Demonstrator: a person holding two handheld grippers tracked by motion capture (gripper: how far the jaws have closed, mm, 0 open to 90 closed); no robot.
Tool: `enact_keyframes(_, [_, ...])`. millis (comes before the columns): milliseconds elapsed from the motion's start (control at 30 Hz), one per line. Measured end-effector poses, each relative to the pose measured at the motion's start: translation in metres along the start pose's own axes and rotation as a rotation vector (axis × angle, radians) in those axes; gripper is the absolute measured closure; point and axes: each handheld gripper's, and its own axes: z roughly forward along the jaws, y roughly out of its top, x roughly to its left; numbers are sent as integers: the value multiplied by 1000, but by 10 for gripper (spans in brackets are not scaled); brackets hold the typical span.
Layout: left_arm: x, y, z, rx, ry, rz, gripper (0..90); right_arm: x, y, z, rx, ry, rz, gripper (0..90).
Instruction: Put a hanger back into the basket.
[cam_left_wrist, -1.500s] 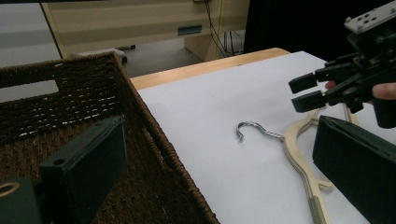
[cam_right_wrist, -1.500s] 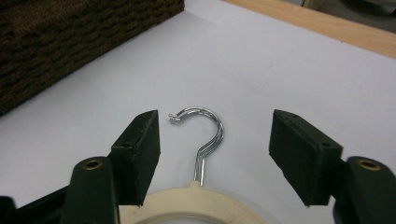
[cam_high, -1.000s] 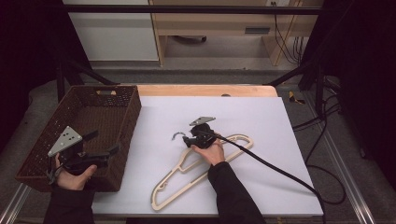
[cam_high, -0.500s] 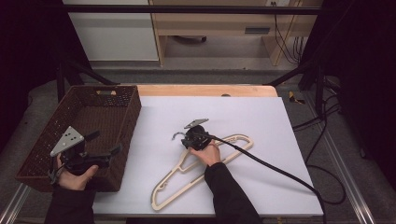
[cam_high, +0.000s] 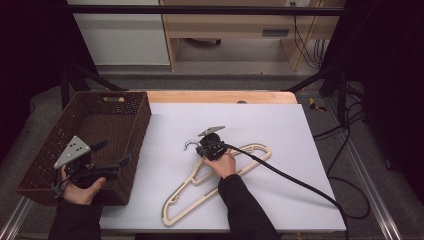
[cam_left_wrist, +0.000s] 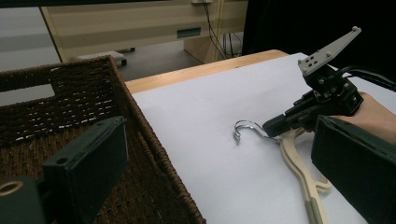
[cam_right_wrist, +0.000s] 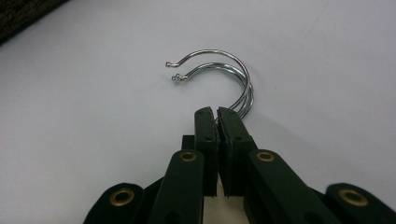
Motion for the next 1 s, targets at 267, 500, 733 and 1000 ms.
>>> enact_keyframes(267, [-22, 8, 0, -8, -39, 38, 43, 3, 2, -9, -39, -17, -23, 889])
enact_keyframes(500, [-48, 8, 14, 20, -94, 47, 50, 8, 4, -25, -82, -17, -47, 890])
enact_keyframes(733, [-71, -3, 45, 99, -147, 40, 81, 8, 3, -40, -122, 2, -61, 890])
enact_keyframes(1000, [-92, -20, 99, 233, -215, 32, 126, 8, 0, -46, -138, 22, -79, 890])
